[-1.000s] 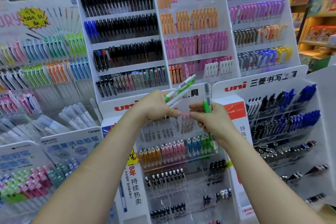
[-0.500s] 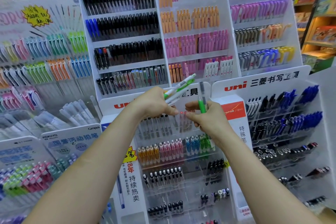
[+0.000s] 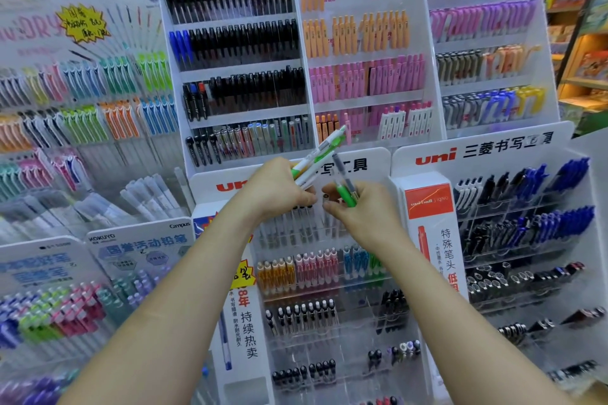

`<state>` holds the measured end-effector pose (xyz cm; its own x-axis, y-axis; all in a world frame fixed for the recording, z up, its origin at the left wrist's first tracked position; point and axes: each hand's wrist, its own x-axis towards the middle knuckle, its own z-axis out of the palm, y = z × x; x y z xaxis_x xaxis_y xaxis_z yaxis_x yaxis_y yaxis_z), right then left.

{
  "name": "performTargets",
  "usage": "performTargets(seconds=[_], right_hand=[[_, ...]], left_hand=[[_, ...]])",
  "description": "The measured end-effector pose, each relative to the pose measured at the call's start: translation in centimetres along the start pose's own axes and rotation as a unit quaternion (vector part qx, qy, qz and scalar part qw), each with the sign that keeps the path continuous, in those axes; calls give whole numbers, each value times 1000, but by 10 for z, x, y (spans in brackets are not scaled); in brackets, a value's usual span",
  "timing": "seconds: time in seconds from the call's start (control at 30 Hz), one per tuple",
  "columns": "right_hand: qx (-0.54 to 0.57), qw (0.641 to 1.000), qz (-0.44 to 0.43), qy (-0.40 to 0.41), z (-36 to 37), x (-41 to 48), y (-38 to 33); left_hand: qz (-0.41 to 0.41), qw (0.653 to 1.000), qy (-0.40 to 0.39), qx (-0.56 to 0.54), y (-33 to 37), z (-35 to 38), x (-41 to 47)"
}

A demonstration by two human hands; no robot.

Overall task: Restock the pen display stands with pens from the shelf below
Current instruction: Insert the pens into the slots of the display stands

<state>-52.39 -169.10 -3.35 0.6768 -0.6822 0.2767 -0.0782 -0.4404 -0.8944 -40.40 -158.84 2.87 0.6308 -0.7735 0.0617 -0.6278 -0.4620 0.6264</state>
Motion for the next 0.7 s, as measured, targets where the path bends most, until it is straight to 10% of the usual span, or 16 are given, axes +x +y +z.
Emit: performTargets(seconds=[0.43,0.57,0.7], right_hand=[[-184,982,2,-40,-2,2,-5],[51,999,12,9,-9,-16,-16],[345,924,122,-107,-17,-35,-33]], left_hand=[[15,998,44,-31,-9,4,-12],[15,968,47,-246,-1,2,-27],[30,889,0,-456,9,13,-45]])
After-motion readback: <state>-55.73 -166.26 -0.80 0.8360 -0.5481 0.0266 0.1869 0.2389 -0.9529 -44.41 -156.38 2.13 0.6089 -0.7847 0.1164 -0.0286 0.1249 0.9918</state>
